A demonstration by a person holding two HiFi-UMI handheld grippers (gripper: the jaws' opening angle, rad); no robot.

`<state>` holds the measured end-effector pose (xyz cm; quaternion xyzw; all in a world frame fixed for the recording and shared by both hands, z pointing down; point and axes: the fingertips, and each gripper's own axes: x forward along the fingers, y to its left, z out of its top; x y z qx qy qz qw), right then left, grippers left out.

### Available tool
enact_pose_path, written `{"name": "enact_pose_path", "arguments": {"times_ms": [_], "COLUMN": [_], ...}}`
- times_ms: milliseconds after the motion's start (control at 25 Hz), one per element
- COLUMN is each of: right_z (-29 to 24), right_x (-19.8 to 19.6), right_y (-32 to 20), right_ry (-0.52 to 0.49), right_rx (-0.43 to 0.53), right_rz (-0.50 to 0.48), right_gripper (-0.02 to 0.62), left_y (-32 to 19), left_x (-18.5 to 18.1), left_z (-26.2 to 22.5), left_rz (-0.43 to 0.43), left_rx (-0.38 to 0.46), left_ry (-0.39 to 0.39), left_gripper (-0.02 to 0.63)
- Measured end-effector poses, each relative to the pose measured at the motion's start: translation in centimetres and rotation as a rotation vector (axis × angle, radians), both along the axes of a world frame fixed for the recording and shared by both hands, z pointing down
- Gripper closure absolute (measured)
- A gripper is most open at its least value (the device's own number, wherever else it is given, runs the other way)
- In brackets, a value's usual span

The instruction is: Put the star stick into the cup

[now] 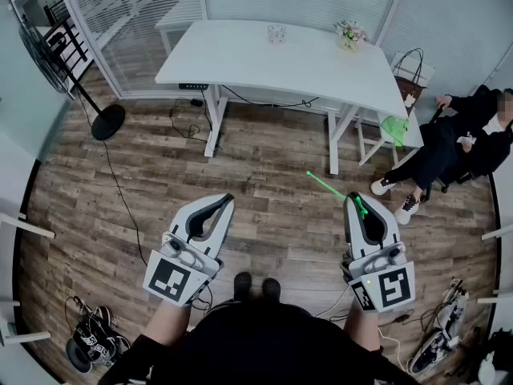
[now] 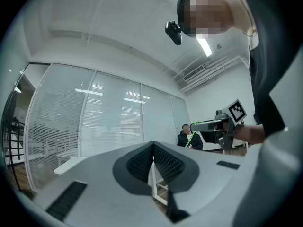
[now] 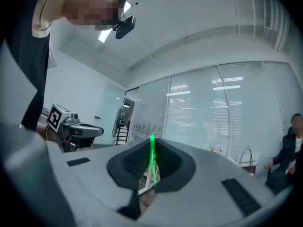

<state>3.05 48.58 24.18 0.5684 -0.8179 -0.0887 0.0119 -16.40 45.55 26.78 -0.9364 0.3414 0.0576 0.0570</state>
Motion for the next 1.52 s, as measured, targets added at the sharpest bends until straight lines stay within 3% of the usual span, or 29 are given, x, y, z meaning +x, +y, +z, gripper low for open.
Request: {"name": "enact_pose_path", "arguments": {"times_ms": [640, 840, 1200, 1520], "right_z": [0.0, -1.1, -0.4, 0.0], "right_x": [-0.8, -1.4, -4.2, -4.0], "right_y": [0.4, 0.7, 1.0, 0.3], "right_ry": [-0.002, -0.049, -0.101, -0.086], "right_rx": [0.007, 0.06, 0.09, 0.083], "right_rz": [0.009, 0.042, 0.077, 0.108], "right_gripper": [0.574, 0.573, 0.572, 0.572], "left_y": [0.3, -0.1, -0.8, -2.5], "left_x": [-0.8, -2.3, -5.7, -5.5], "left_z": [-0.3, -0.3, 0.6, 1.6], "left_rz": [0.011, 0.018, 0.039, 0.065], "left_rx": [0.01, 0.005, 0.003, -0.005], "left_ry": [0.009, 0.008, -0.025, -0.058], "left_gripper": [0.592, 0.592, 0.592, 0.592]}}
